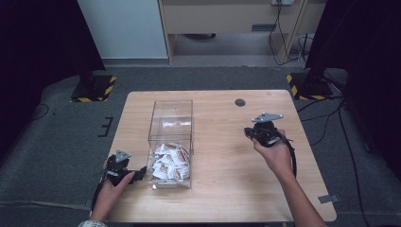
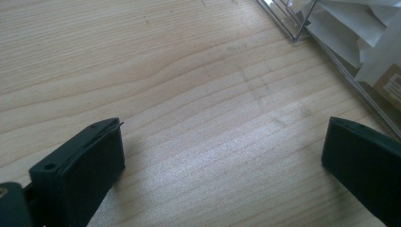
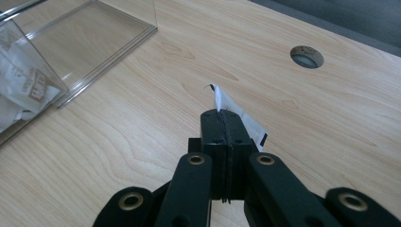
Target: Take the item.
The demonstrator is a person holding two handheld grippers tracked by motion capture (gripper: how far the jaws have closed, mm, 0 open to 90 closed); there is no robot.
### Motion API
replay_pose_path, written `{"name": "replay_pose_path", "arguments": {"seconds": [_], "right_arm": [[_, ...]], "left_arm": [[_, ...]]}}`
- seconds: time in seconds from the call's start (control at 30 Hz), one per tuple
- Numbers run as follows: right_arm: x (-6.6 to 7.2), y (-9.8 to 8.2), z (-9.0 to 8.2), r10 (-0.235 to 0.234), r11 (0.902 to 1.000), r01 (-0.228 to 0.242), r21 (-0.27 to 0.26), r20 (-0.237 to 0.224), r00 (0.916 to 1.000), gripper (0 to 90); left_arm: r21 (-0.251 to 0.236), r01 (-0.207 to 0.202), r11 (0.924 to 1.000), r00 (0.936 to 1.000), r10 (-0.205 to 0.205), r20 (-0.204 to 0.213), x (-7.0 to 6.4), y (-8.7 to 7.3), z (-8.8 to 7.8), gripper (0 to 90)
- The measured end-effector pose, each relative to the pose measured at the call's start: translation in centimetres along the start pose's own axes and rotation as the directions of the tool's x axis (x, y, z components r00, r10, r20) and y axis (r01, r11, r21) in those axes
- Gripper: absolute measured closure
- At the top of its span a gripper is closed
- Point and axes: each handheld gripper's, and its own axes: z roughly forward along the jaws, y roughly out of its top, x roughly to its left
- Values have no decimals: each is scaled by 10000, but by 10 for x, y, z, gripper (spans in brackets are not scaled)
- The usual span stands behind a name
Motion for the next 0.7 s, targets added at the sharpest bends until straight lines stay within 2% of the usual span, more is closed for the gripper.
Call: {"name": "replay_pose_path", "arguments": {"seconds": [0.27,0.5,0.7], "right_arm": [[-8,-4,12,300,9994,-299,145,-42,9995,898],[-7,-4,18,209,9995,-208,249,-26,9998,898],[-8,-6,23,311,9988,-311,371,-4,9995,898]], "left_arm": [[0,0,10000,10000,0,-2,0,0,0,0],[0,0,10000,10000,0,-1,0,0,0,0],[-2,1,10000,10000,-1,-3,0,0,0,0]]}}
